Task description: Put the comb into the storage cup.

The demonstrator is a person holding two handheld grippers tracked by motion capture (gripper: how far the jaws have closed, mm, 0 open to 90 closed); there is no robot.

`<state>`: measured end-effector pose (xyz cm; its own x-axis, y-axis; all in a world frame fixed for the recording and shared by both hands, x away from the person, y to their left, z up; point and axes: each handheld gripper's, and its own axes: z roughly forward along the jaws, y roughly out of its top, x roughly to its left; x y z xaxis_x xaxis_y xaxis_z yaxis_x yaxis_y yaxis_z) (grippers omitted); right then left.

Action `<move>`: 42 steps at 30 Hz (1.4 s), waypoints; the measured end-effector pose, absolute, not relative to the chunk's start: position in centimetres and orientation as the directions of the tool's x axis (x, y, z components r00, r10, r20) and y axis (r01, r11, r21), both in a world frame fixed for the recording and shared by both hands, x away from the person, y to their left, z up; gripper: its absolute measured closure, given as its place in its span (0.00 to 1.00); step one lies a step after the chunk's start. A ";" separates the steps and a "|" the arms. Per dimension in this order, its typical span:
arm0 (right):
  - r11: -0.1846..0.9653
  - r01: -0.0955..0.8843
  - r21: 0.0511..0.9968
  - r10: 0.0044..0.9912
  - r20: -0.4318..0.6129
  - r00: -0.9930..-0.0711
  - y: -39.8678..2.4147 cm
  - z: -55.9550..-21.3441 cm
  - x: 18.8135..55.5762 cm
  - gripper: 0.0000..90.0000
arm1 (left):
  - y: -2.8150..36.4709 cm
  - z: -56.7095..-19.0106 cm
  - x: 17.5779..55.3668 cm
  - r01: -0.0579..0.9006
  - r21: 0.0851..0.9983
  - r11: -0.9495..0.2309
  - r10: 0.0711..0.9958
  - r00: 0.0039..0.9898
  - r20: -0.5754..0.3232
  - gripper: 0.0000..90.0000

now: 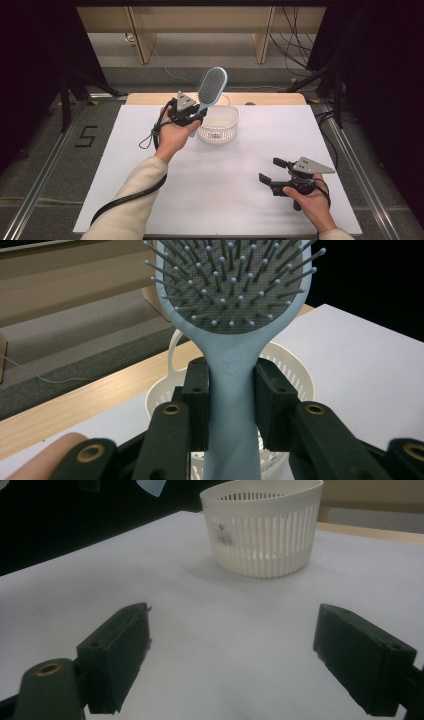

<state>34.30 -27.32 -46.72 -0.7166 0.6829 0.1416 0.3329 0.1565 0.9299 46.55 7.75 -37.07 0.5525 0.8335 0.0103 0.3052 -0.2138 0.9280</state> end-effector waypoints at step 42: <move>0.158 0.333 0.930 0.682 0.141 -0.718 -27.3 -46.7 34.3 0.18 | 7.2 -36.1 47.5 0.287 0.933 -0.218 0.828 0.560 0.021 0.78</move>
<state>34.32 -27.35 -46.74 -0.7179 0.6816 0.1414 0.3329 0.1578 0.9297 47.54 7.16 -36.11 0.5603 0.8280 0.0208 0.2868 -0.2176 0.9330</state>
